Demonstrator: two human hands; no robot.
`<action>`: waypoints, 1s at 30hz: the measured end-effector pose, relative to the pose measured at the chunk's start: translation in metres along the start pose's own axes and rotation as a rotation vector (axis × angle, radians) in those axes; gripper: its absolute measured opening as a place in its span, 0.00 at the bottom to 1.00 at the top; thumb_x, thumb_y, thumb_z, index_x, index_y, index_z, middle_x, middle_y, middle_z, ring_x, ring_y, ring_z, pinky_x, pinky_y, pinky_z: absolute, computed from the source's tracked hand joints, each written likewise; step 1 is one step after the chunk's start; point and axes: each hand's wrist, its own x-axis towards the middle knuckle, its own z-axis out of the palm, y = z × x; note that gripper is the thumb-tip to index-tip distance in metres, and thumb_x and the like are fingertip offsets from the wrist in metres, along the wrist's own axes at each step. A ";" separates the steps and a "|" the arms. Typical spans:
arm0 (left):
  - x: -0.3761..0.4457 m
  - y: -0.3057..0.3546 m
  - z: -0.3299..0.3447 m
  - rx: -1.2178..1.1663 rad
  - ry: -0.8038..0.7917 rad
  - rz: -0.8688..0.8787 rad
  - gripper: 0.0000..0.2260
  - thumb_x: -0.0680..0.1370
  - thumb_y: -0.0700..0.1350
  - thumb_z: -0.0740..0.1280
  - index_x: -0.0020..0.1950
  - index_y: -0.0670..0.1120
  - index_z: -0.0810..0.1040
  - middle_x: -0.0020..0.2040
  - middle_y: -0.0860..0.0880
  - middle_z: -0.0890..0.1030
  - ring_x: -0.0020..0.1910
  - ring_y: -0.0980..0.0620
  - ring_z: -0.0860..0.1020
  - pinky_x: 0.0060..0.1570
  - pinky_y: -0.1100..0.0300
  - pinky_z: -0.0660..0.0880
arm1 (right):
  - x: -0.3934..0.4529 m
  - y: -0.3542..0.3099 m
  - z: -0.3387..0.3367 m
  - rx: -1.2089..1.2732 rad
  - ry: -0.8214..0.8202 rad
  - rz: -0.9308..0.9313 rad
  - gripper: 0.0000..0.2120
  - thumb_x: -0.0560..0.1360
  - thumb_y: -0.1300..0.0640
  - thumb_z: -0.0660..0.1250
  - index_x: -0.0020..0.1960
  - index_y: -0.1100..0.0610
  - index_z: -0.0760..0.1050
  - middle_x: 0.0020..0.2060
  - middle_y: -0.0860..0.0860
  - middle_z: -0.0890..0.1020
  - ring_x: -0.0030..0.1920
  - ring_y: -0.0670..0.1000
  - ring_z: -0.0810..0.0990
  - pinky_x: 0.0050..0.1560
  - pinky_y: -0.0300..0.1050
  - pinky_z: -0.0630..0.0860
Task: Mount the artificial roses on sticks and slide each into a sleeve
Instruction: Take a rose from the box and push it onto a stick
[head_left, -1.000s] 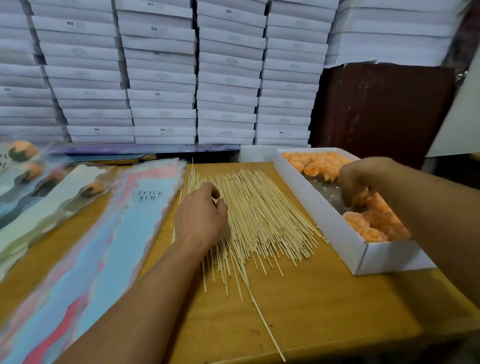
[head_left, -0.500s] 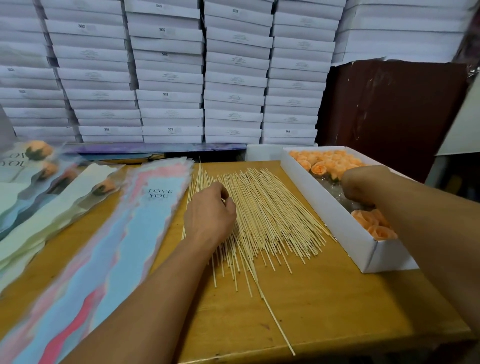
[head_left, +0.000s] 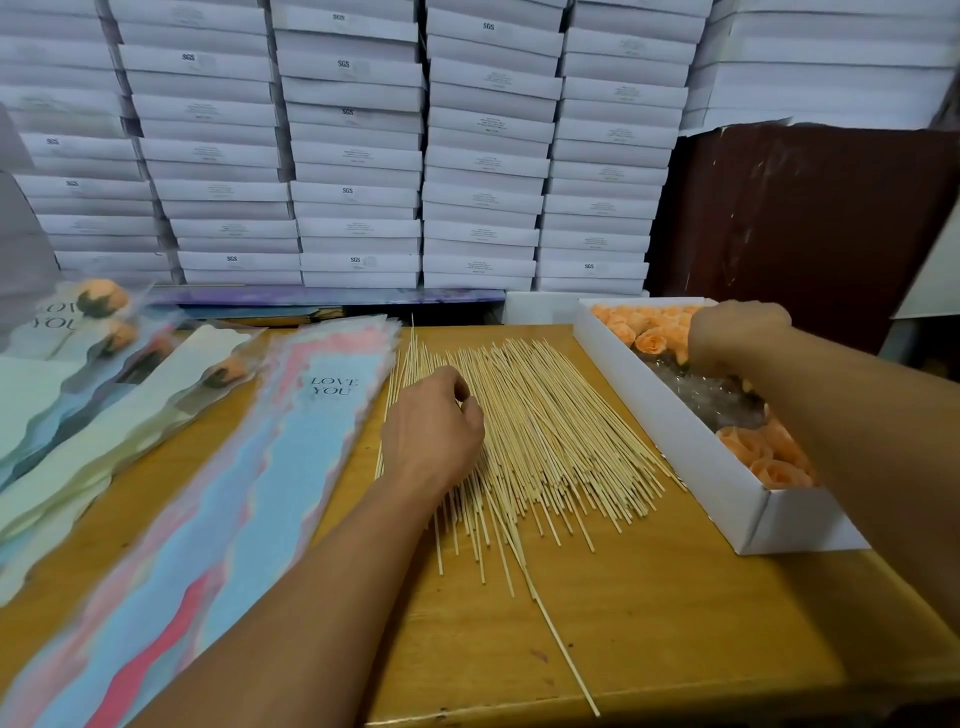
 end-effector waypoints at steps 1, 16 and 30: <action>0.000 0.000 0.000 -0.001 0.002 -0.001 0.03 0.79 0.47 0.65 0.49 0.49 0.77 0.42 0.50 0.82 0.40 0.47 0.79 0.38 0.51 0.78 | 0.000 -0.002 -0.003 0.065 0.051 0.012 0.04 0.76 0.57 0.66 0.49 0.55 0.71 0.39 0.52 0.74 0.39 0.52 0.75 0.46 0.49 0.74; 0.001 0.000 0.003 -0.123 -0.015 0.062 0.13 0.76 0.57 0.72 0.53 0.49 0.79 0.38 0.54 0.78 0.39 0.55 0.77 0.40 0.56 0.76 | -0.046 -0.098 -0.029 0.935 0.192 -0.286 0.30 0.72 0.52 0.71 0.72 0.54 0.69 0.60 0.54 0.78 0.53 0.55 0.80 0.48 0.47 0.74; 0.000 -0.002 0.002 -0.315 -0.123 0.227 0.10 0.73 0.46 0.76 0.54 0.51 0.83 0.44 0.56 0.83 0.44 0.58 0.80 0.47 0.54 0.79 | -0.078 -0.134 -0.006 1.388 -0.130 -0.429 0.31 0.68 0.54 0.71 0.71 0.58 0.74 0.60 0.51 0.77 0.57 0.51 0.79 0.51 0.48 0.81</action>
